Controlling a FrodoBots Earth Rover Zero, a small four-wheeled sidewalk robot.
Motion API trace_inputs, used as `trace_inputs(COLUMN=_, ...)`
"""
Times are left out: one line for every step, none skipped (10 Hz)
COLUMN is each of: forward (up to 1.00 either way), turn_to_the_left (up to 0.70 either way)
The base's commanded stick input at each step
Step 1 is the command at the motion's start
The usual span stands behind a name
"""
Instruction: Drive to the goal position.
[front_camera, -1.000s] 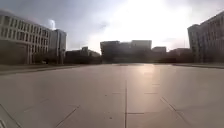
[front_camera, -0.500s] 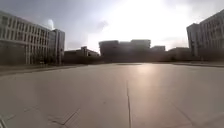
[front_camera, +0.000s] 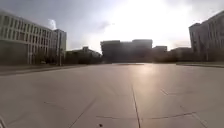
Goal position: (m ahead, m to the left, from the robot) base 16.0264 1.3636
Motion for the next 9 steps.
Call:
trace_inputs(forward=1.00, turn_to_the_left=0.03)
trace_inputs(forward=1.00, turn_to_the_left=0.03)
trace_inputs(forward=1.00, turn_to_the_left=0.03)
trace_inputs(forward=1.00, turn_to_the_left=0.03)
trace_inputs(forward=1.00, turn_to_the_left=0.03)
trace_inputs(forward=1.00, turn_to_the_left=0.03)
trace_inputs(forward=1.00, turn_to_the_left=0.03)
trace_inputs(forward=1.00, turn_to_the_left=0.03)
trace_inputs(forward=1.00, turn_to_the_left=0.03)
